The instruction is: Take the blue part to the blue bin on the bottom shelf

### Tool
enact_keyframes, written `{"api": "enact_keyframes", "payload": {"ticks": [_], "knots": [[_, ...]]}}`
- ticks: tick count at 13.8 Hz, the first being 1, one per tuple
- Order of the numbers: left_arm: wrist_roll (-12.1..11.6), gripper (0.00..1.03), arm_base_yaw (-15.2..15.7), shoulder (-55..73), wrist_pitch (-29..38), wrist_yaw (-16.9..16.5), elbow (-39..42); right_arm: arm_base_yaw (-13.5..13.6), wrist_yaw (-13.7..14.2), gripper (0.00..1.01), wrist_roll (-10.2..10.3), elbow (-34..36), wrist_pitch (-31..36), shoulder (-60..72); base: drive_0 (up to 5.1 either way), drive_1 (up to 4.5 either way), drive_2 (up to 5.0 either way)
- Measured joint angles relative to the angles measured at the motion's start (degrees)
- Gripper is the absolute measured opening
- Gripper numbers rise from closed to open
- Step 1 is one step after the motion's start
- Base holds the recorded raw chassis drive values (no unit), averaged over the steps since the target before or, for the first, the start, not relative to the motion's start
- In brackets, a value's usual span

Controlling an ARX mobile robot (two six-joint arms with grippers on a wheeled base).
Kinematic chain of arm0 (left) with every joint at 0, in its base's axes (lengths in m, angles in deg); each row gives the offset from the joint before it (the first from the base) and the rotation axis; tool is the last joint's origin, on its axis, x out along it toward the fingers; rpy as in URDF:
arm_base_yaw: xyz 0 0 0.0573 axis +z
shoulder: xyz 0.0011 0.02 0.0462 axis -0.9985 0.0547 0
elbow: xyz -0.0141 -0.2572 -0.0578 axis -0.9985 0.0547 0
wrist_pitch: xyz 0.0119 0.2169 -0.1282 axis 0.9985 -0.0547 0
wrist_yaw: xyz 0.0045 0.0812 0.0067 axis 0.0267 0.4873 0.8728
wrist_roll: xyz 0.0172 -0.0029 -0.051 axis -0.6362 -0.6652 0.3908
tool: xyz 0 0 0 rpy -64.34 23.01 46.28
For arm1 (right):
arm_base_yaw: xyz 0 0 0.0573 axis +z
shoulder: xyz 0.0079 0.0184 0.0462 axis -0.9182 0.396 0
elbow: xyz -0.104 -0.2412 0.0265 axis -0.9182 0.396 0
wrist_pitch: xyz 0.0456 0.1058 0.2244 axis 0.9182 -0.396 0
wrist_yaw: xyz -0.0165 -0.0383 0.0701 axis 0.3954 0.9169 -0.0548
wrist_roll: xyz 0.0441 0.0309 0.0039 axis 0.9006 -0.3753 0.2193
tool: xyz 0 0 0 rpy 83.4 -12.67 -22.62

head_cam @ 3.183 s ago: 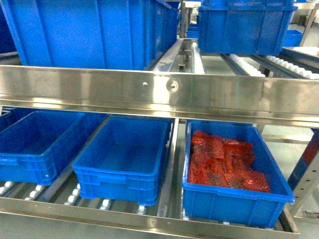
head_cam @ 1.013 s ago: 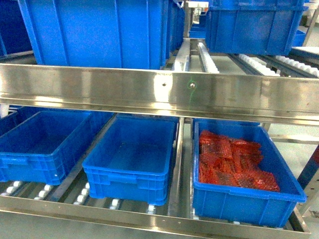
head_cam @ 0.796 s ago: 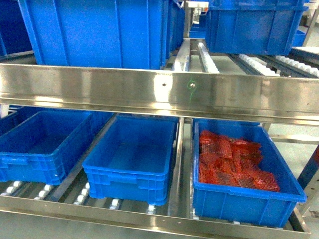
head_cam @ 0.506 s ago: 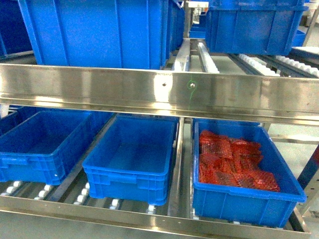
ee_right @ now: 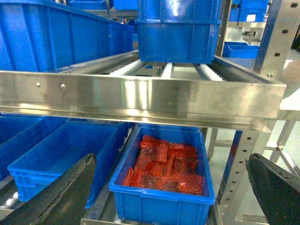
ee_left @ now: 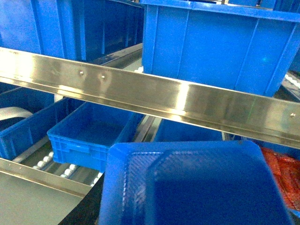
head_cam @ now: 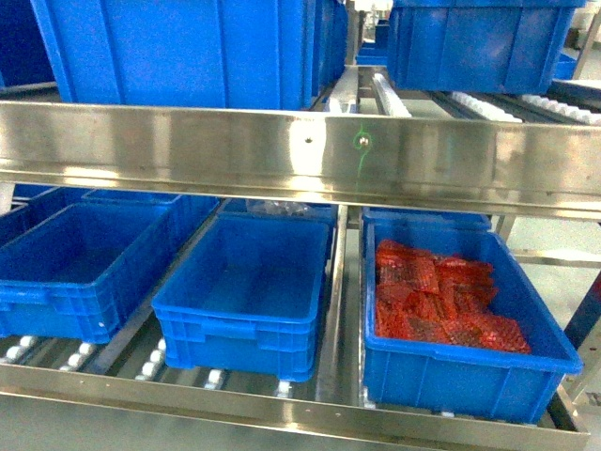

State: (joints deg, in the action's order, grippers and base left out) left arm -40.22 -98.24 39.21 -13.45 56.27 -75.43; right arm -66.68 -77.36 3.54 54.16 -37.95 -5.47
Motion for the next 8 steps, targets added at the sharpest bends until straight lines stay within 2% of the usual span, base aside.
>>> {"api": "enact_keyframes", "payload": {"ticks": [8], "knots": [[0.00,0.43,0.00,0.02,-0.15,-0.02,0.02,0.00,0.00,0.98,-0.02,0.00,-0.15,0.00,0.0,0.00,0.0]]}}
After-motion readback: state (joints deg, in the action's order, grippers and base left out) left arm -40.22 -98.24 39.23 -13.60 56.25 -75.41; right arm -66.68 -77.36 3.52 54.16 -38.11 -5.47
